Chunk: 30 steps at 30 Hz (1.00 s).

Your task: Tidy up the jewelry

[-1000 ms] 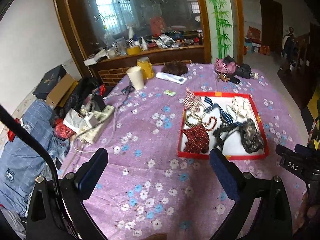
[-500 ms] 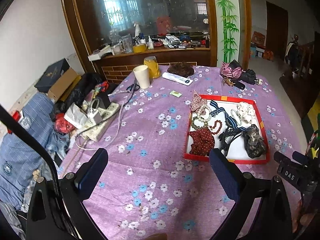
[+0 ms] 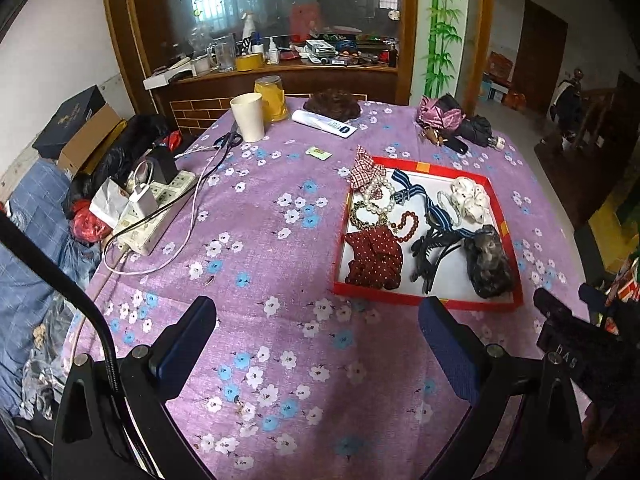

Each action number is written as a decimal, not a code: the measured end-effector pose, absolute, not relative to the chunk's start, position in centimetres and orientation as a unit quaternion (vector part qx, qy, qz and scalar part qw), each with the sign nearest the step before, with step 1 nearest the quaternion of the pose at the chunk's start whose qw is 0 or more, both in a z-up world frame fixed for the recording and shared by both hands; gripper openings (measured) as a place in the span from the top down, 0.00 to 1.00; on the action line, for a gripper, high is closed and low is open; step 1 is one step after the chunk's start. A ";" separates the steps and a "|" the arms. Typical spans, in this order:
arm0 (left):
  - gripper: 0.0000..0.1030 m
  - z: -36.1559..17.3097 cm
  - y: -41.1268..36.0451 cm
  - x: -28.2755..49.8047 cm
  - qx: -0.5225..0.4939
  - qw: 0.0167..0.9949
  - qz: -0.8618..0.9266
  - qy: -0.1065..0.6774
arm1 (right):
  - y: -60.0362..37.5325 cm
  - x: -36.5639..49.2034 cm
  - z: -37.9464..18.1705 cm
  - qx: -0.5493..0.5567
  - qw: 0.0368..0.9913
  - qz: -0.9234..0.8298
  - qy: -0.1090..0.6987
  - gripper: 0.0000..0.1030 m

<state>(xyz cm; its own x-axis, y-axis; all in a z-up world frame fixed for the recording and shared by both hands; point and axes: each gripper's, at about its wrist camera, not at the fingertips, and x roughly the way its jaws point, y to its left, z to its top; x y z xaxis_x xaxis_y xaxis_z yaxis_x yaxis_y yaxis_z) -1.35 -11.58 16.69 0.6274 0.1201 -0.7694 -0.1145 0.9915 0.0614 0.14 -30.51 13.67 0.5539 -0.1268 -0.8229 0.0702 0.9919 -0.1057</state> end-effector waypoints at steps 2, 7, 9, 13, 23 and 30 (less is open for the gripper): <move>0.02 16.5 -11.9 -1.4 0.014 0.903 0.066 0.423 | -30.5 0.3 13.6 -0.028 0.879 -0.058 0.473 0.32; 0.02 16.4 -12.4 -1.5 0.037 0.906 0.068 0.415 | -30.3 0.5 12.9 -0.030 0.873 -0.060 0.483 0.32; 0.02 16.3 -12.4 -1.3 0.036 0.905 0.065 0.419 | -30.2 0.4 12.7 -0.032 0.872 -0.059 0.485 0.32; 0.02 15.8 -12.5 -1.1 0.039 0.901 0.067 0.427 | -30.1 0.3 12.6 -0.035 0.871 -0.058 0.487 0.32; 0.02 15.5 -12.6 -1.0 0.041 0.898 0.070 0.433 | -30.2 0.1 12.2 -0.036 0.868 -0.054 0.493 0.32; 0.02 15.2 -13.0 -1.1 0.044 0.897 0.065 0.436 | -30.3 0.0 12.2 -0.034 0.867 -0.056 0.494 0.31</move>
<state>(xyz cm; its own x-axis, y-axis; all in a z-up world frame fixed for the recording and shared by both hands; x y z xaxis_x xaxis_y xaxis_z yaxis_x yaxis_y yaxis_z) -1.09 -12.98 15.16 0.6118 0.1553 -0.7756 -0.0789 0.9876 0.1356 -0.01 -30.28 12.18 0.5066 -0.1303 -0.8523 0.0639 0.9915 -0.1136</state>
